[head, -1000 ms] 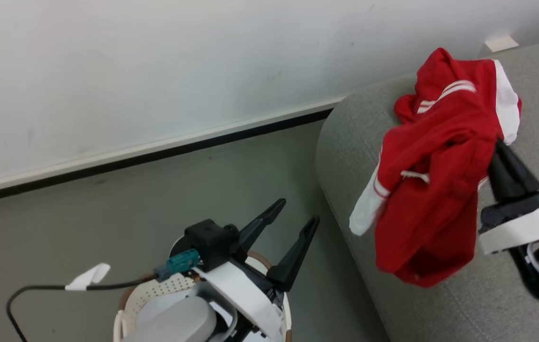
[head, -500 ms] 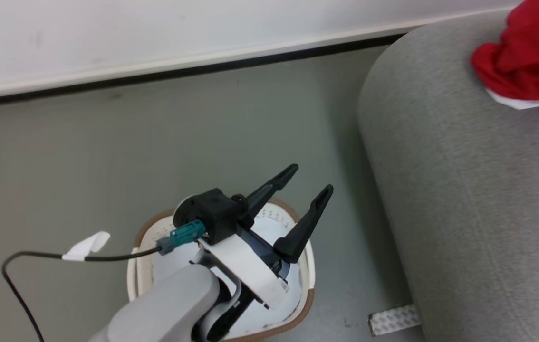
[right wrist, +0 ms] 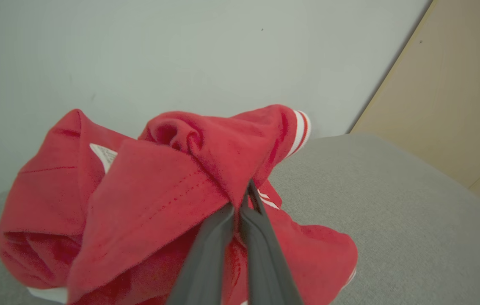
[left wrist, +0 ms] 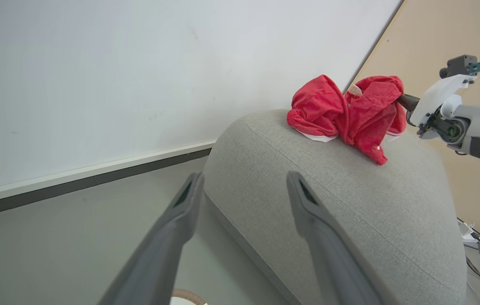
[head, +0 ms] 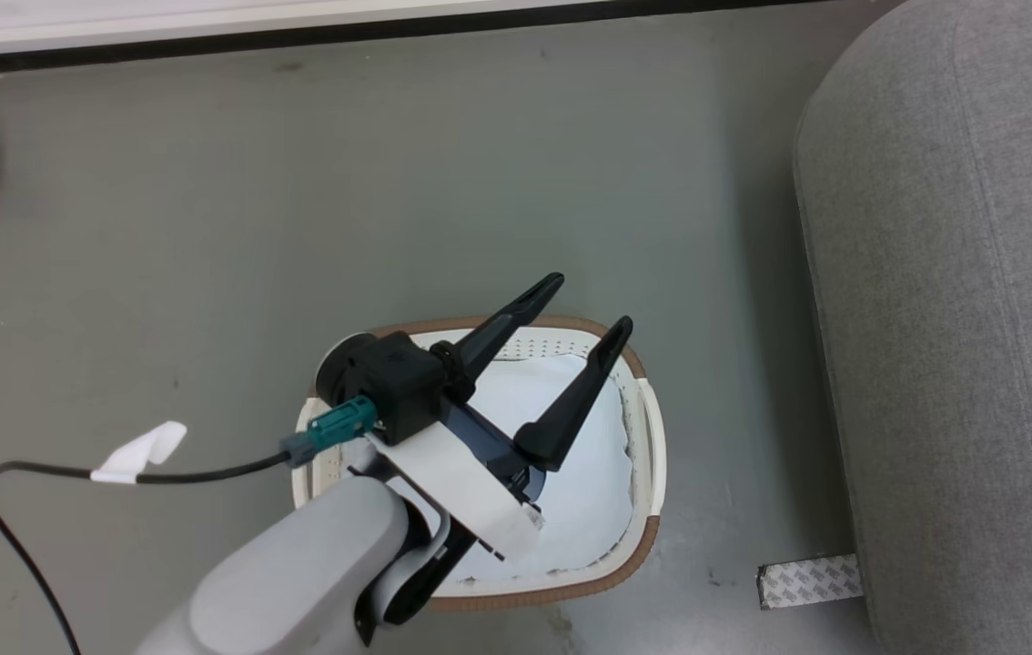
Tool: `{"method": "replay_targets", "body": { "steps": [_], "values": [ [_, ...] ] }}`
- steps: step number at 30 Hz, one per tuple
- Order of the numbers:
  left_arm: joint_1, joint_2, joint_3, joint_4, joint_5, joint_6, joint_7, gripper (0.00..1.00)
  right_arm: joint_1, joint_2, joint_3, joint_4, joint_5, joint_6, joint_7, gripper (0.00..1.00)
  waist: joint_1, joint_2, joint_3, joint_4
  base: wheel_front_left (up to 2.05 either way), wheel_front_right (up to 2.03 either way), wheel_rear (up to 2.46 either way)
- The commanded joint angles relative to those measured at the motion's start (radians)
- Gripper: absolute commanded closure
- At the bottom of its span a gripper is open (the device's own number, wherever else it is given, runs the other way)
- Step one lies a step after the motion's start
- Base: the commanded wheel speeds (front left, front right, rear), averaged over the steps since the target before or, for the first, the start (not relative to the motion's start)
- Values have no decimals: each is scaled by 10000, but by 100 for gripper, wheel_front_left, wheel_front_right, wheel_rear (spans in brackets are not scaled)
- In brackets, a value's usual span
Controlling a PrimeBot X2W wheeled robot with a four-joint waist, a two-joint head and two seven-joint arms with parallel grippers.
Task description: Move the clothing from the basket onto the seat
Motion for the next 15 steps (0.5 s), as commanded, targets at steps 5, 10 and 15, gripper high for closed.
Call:
{"method": "replay_targets", "body": {
  "steps": [5, 10, 15],
  "values": [
    [125, 33, 151, 109, 132, -13, -54, 0, 454, 906, -534, 266, -652, -22, -437, 0, -2, 0, -228, -194, 0, 0, 0],
    [343, 57, 342, 173, 120, 64, -66, 0, 997, 1533, 55, 62, -514, -22, -655, 0, -2, 0, -642, -485, 0, 0, 0],
    [896, 105, 905, 179, 287, 345, -65, 0, 2304, 2179, 1268, -1521, 218, -22, -664, 0, -2, 0, -1256, -727, 0, 0, 0]
  ]
}}
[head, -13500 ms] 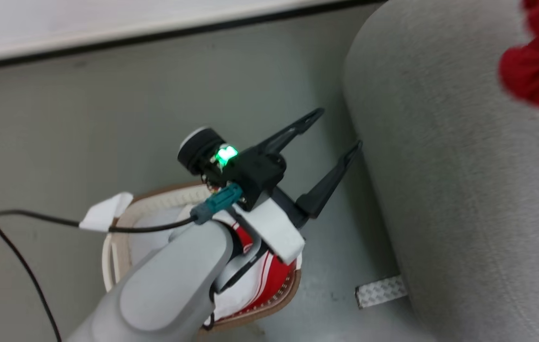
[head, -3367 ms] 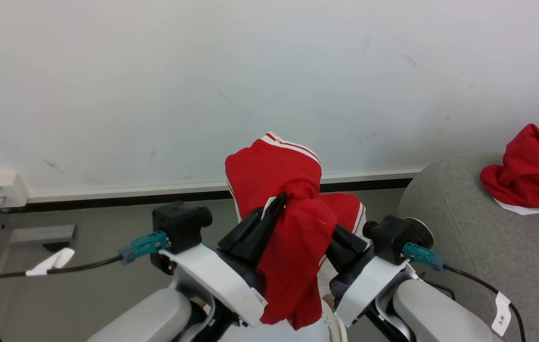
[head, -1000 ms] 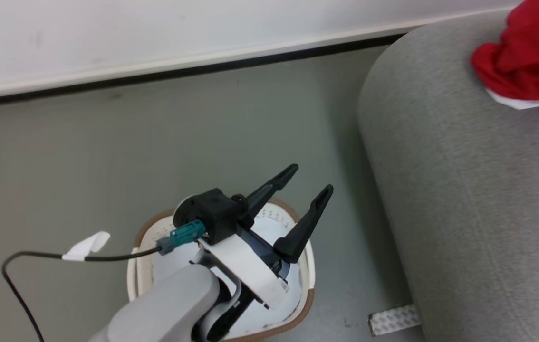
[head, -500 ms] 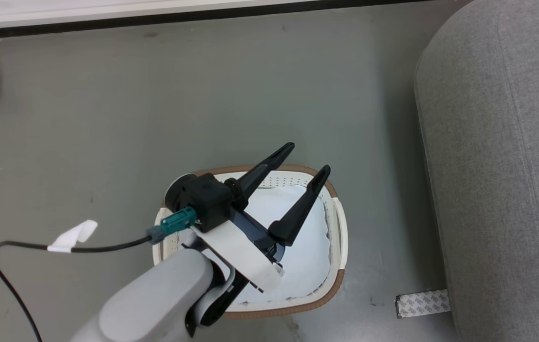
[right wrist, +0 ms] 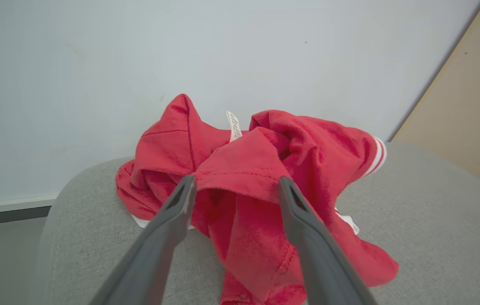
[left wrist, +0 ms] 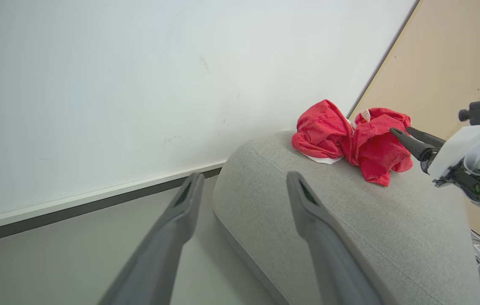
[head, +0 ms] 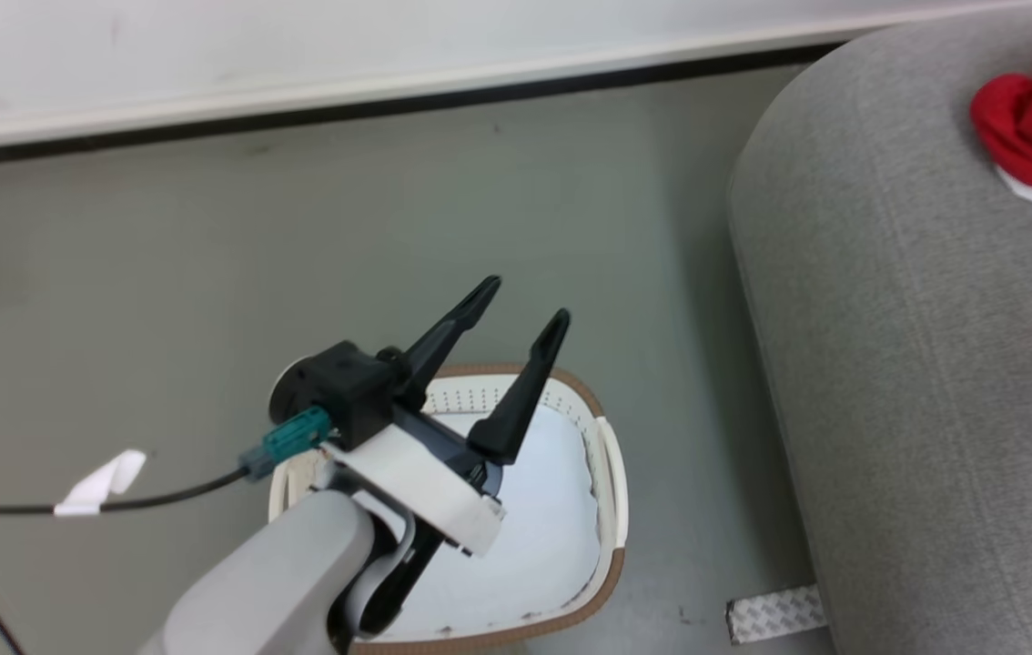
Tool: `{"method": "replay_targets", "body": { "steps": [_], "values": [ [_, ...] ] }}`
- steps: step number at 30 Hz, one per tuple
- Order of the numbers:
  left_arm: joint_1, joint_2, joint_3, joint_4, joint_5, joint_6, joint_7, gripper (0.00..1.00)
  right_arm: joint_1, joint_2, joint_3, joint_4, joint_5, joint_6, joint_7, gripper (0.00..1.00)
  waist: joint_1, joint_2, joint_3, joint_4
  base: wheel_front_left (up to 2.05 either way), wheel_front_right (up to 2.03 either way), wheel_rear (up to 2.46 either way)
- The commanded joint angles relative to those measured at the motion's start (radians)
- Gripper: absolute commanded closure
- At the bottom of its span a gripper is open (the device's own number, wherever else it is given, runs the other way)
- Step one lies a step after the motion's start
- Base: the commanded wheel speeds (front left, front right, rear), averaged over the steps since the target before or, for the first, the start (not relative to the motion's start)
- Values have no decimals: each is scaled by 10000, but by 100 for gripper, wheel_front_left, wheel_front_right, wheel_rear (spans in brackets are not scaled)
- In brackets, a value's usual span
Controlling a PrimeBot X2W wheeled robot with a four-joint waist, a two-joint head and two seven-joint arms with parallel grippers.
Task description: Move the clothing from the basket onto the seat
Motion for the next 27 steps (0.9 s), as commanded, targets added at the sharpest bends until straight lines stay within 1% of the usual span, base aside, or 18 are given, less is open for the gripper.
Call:
{"method": "replay_targets", "body": {
  "steps": [1, 4, 6, 9, 11, 14, 17, 18, 21, 24, 27],
  "values": [
    [386, 78, 191, 36, 248, 107, -20, 0, 806, 98, 394, -670, 317, -22, -27, 0, -1, 0, -459, -166, 0, 0, 0],
    [828, 69, 549, 109, 399, 278, -21, 0, 1838, 342, 997, -1882, 716, -22, -29, 0, -1, 0, -898, -132, 0, 0, 0],
    [1107, 153, 805, 166, 747, 441, -20, 0, 2482, 498, 1326, -2619, 1019, -22, -30, 0, -1, 0, -1196, -83, 0, 0, 0],
    [1728, 84, 1339, 206, 982, 630, -19, 0, 3270, 672, 1835, -3623, 1239, -22, -31, 0, -1, 0, -1626, -5, 0, 0, 0],
    [2194, 21, 1705, 268, 1034, 653, -18, 0, 3765, 907, 2071, -4174, 1377, -22, -32, 0, -1, 0, -1955, 87, 0, 0, 0],
    [2930, -86, 2271, 385, 1218, 651, -17, 0, 4423, 1091, 2479, -4811, 1490, -22, -32, 0, -1, 0, -2478, 270, 0, 0, 0],
    [3693, -213, 2907, 457, 1405, 690, -17, 0, 5004, 1281, 2875, -5272, 1627, -22, -31, 0, -1, 0, -2956, 468, 0, 0, 0],
    [3693, -213, 2907, 457, 1405, 690, -17, 0, 5004, 1281, 2875, -5272, 1627, -22, -31, 0, -1, 0, -2956, 468, 0, 0, 0],
    [4451, -343, 3564, 477, 1647, 741, -18, 0, 5534, 1409, 3255, -5578, 1711, -22, -31, 0, -1, 0, -3311, 659, 0, 0, 0],
    [5113, -530, 4135, 511, 1959, 707, -16, 0, 6018, 1544, 3556, -5642, 1777, -22, -22, 0, -1, 0, -3604, 851, 0, 0, 0],
    [5707, -758, 4716, 566, 2229, 673, -16, 0, 6422, 1626, 3855, -5454, 1786, -22, -18, 0, -1, 0, -3834, 949, 0, 0, 0]
  ]
}}
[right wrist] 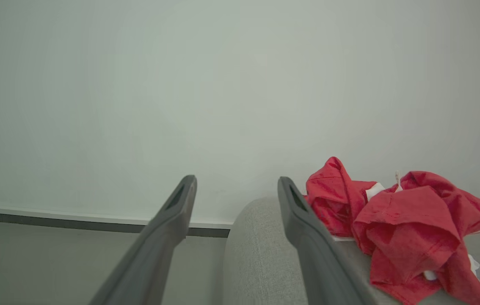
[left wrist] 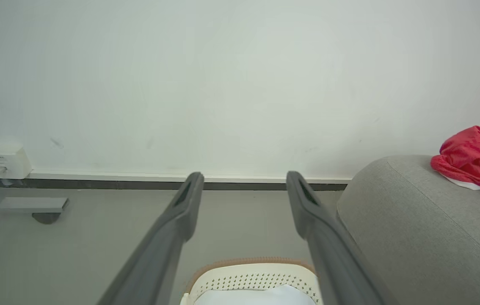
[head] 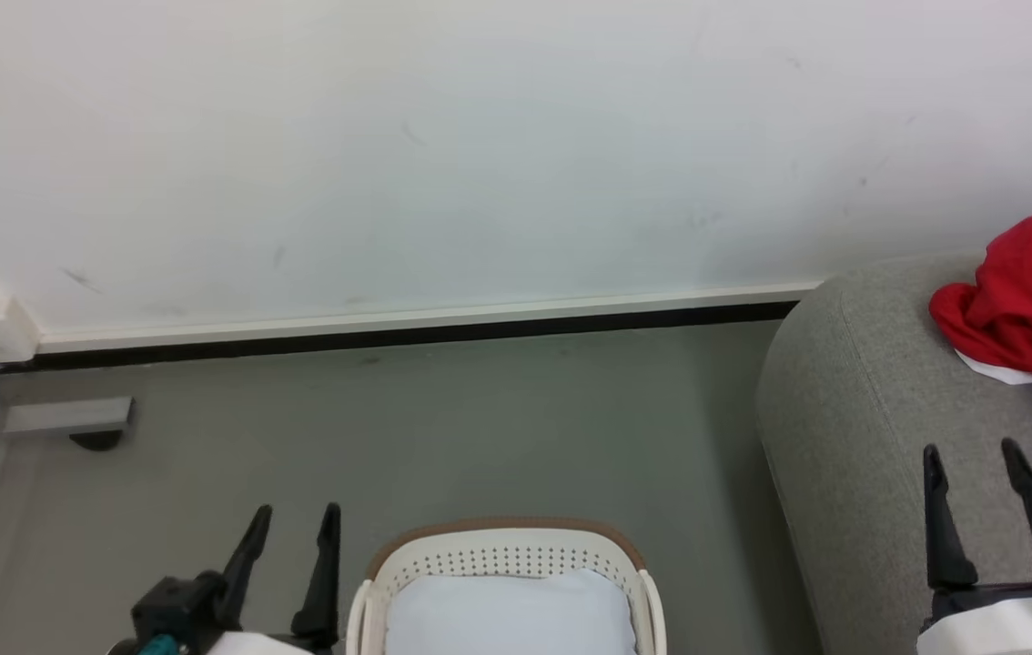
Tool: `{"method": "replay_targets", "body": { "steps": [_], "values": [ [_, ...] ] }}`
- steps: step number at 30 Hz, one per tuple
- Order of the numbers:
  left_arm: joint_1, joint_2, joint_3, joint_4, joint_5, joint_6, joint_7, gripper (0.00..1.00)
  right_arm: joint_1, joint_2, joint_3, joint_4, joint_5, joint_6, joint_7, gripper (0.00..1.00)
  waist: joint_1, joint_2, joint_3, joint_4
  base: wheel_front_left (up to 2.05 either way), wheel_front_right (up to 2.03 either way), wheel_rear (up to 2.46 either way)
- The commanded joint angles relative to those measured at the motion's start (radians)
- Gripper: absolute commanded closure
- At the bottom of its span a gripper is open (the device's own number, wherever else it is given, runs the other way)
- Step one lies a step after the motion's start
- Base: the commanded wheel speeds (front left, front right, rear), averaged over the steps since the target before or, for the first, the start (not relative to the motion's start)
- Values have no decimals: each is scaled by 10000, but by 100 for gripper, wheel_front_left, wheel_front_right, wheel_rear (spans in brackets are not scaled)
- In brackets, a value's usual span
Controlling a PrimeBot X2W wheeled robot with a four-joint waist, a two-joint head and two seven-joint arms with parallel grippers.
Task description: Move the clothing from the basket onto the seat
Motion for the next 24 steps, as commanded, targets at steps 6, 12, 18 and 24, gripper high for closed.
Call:
{"method": "replay_targets", "body": {
  "steps": [6, 12, 18, 24],
  "values": [
    [834, -520, 968, 201, 711, -371, -7, 0, 676, 108, 331, 451, -110, -22, 1, 0, 3, 0, -382, 290, 0, 0, 0],
    [1194, -994, 1778, 373, 1381, -814, -7, 0, 1014, 128, 750, 976, 94, -22, 1, 0, 3, 0, -545, 327, 0, 0, 0],
    [1483, -1446, 2434, 452, 1993, -1163, -7, 0, 821, 128, 1206, 1472, 350, -22, 1, 0, 3, 0, -628, 237, 0, 0, 0],
    [1629, -1806, 2850, 499, 2445, -1343, -7, 0, 670, 128, 1348, 1688, 430, -22, 1, 0, 3, 0, -707, 286, 0, 0, 0]
  ]
}}
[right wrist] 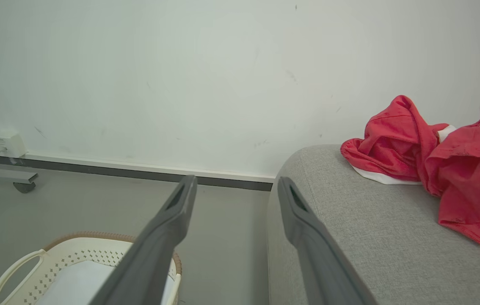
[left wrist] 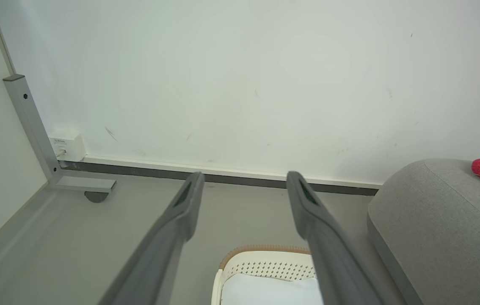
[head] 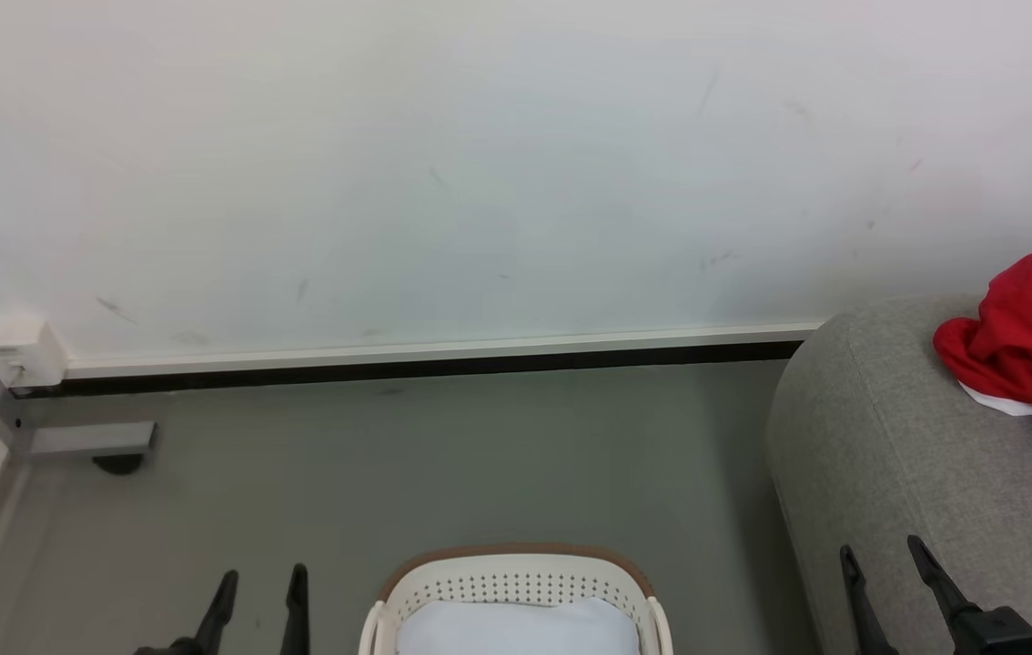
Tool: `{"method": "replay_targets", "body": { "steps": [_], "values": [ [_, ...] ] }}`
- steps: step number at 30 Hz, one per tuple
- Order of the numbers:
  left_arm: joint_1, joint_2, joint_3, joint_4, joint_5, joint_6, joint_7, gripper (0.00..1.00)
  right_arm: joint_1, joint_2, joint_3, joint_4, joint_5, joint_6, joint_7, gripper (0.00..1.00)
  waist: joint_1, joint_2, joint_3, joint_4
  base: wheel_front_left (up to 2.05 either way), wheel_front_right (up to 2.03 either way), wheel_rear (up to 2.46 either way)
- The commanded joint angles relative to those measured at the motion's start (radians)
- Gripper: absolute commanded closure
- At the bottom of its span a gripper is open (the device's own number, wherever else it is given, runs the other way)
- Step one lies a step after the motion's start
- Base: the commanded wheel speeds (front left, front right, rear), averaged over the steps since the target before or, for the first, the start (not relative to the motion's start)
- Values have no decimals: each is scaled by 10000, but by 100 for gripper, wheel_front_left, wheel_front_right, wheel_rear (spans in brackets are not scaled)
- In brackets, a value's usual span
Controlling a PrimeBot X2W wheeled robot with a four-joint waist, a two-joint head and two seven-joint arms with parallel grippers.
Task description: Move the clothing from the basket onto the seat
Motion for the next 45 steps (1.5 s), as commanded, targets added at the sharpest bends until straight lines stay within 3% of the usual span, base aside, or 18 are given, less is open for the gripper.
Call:
{"method": "replay_targets", "body": {
  "steps": [1, 12, 13, 17, 45],
  "values": [
    [146, -58, 94, 31, 196, -83, -7, 0, -104, -15, -5, 50, 136, -22, 1, 0, 2, 0, -22, 39, 0, 0, 0],
    [165, -310, 453, 210, 443, -547, -7, 0, -140, -14, 125, 65, 241, -22, 0, 0, 2, 0, -56, 101, 0, 0, 0],
    [61, -309, 424, 194, 398, -572, 0, 100, -10, 0, 124, 46, 202, 0, 0, 100, 2, 0, -56, 102, 0, 0, 0],
    [163, -370, 360, 561, 371, -591, 24, 100, 219, 44, 118, 377, 220, 0, 14, 100, 2, 0, -55, 104, 0, 0, 0],
    [-493, -386, 895, 476, -4499, -805, 1325, 100, -61, 16, -378, -301, 5475, -5, 1315, 100, 2, 0, 52, 156, 0, 0, 0]
  ]
}}
